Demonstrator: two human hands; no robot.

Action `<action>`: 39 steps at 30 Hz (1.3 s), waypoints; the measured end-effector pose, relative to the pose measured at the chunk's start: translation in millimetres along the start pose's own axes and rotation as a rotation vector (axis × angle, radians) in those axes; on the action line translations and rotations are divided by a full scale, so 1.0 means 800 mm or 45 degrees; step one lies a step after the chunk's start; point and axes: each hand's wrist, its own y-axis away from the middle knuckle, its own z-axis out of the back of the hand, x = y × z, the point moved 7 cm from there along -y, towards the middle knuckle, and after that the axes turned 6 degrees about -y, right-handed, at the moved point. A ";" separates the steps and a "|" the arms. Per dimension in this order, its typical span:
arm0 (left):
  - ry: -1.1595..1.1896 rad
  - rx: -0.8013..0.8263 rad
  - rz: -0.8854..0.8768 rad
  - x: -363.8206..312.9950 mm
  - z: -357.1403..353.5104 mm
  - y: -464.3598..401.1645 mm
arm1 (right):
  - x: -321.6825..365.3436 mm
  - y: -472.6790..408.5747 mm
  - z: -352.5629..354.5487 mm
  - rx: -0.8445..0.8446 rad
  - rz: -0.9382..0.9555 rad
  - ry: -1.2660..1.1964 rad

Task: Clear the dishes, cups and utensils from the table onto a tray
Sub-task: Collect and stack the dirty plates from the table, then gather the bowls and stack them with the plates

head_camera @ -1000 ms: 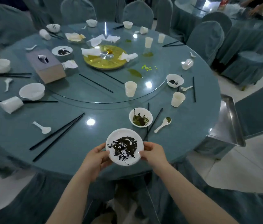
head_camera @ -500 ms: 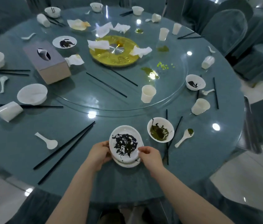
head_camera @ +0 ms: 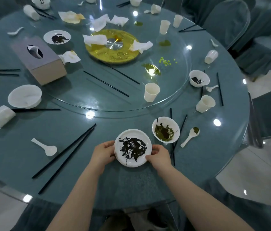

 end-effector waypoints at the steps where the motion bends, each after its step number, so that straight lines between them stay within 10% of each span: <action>1: -0.016 0.003 -0.027 -0.001 0.000 0.001 | 0.003 0.001 -0.003 0.036 0.037 -0.002; 8: -0.076 -0.040 -0.123 -0.007 0.007 0.004 | 0.010 0.002 0.004 0.119 0.103 -0.116; 17: -0.004 -0.133 -0.168 -0.040 0.028 0.020 | -0.006 -0.019 0.068 -0.137 -0.367 -0.446; 39: 0.204 0.357 -0.153 -0.193 -0.161 -0.020 | 0.182 -0.091 0.133 0.352 0.391 -0.083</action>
